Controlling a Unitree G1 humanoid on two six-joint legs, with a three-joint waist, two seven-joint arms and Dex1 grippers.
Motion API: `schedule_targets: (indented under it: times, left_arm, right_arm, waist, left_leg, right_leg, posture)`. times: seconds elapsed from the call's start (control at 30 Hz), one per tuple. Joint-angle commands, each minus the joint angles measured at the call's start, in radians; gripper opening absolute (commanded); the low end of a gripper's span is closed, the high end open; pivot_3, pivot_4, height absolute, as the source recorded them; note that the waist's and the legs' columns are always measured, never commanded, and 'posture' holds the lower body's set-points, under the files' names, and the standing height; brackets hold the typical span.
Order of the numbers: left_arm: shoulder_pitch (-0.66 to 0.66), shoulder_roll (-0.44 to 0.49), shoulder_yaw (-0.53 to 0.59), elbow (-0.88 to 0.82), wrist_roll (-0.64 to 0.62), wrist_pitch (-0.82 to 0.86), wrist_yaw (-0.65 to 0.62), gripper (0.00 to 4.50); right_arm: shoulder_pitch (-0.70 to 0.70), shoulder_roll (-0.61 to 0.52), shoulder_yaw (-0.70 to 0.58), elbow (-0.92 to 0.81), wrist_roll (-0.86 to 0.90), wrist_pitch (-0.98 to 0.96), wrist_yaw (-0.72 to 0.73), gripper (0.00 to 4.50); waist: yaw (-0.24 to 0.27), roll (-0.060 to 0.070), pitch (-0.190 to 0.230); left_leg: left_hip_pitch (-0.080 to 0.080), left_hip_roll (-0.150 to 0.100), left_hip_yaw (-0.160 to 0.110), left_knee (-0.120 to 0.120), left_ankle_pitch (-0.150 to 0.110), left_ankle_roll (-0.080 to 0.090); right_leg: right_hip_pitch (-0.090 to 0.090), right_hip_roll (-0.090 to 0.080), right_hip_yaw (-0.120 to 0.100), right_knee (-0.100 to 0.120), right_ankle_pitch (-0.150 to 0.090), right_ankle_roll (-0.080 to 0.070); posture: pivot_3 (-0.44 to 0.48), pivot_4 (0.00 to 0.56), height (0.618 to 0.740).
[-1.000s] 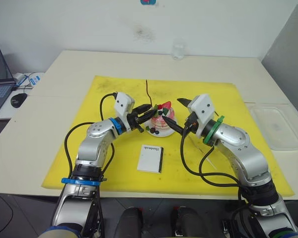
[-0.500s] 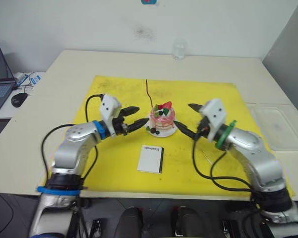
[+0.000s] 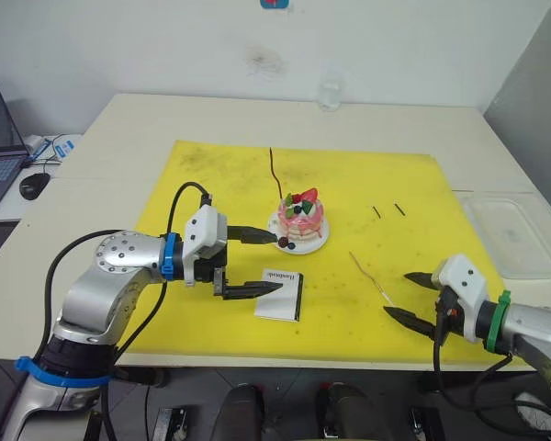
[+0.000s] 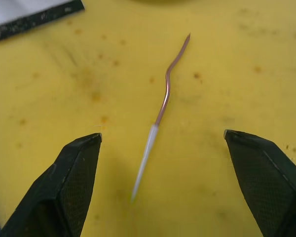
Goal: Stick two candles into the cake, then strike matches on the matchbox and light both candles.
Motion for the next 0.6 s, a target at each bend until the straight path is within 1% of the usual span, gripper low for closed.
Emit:
schedule_targets:
  times: [0.03,0.17,0.27,0.33,0.37,0.4,0.5,0.6]
  left_arm:
    - [-0.022,-0.016,-0.013,-0.013,0.007,-0.032,0.001,4.49]
    - [-0.026,-0.025,-0.019,-0.016,0.006,-0.034,0.006,4.49]
    - [-0.027,-0.035,-0.026,-0.016,0.007,-0.035,0.008,4.5]
    - [-0.026,-0.042,-0.03,-0.016,0.007,-0.036,0.009,4.5]
    - [-0.025,-0.046,-0.032,-0.014,0.008,-0.038,0.009,4.5]
    - [-0.025,-0.049,-0.033,-0.012,0.009,-0.039,0.009,4.5]
    - [-0.024,-0.056,-0.038,-0.007,0.013,-0.045,0.009,4.5]
    - [-0.024,-0.062,-0.04,0.004,0.016,-0.057,0.006,4.5]
  right_arm:
    - [0.016,0.015,0.032,-0.016,-0.051,-0.052,-0.039,4.18]
    - [0.051,0.026,0.057,-0.019,-0.091,-0.07,-0.071,4.18]
    - [0.054,0.024,0.08,-0.009,-0.123,-0.077,-0.09,3.57]
    - [0.051,0.024,0.088,-0.003,-0.138,-0.086,-0.103,2.88]
    - [0.045,0.029,0.091,-0.003,-0.14,-0.083,-0.11,2.62]
    - [0.04,0.033,0.093,-0.004,-0.14,-0.079,-0.114,2.19]
    - [0.035,0.031,0.099,-0.014,-0.143,-0.067,-0.123,1.21]
    - [0.036,0.021,0.073,-0.008,-0.138,-0.052,-0.127,0.15]
  waist:
    - [0.001,0.0,0.0]
    - [0.002,0.0,0.0]
    - [0.002,0.0,0.0]
    - [0.002,0.0,0.0]
    - [0.002,0.0,0.0]
    - [0.002,0.0,0.0]
    - [0.002,0.0,0.0]
    - [0.002,0.0,0.0]
  left_leg:
    - [0.0,0.0,0.0,0.0,0.0,0.0]
    - [-0.001,-0.001,-0.001,0.0,0.0,0.0]
    - [-0.001,-0.001,0.0,0.0,0.0,0.0]
    - [-0.001,-0.001,-0.001,0.0,0.0,0.0]
    - [-0.001,-0.001,-0.001,0.0,0.0,0.0]
    - [-0.001,-0.001,-0.001,0.001,0.0,0.0]
    - [0.0,-0.001,-0.001,0.001,0.0,0.0]
    - [0.0,-0.001,-0.001,0.002,0.0,0.001]
  right_leg:
    - [0.0,0.0,0.0,0.0,0.0,0.0]
    - [0.0,0.0,0.0,-0.001,0.0,0.001]
    - [0.0,0.0,0.0,-0.001,0.001,0.001]
    - [0.0,0.0,0.0,-0.001,0.001,0.001]
    - [0.0,0.0,0.0,-0.001,0.001,0.001]
    - [0.001,0.0,0.0,-0.001,0.001,0.001]
    - [0.001,0.0,0.0,-0.001,0.0,0.001]
    - [0.002,0.0,0.001,-0.001,0.0,0.0]
  posture:
    - [0.0,0.15,0.74]
    - [0.0,0.15,0.74]
    - [0.0,0.15,0.74]
    - [0.0,0.15,0.74]
    - [0.0,0.15,0.74]
    - [0.0,0.15,0.74]
    - [0.0,0.15,0.74]
    - [0.0,0.15,0.74]
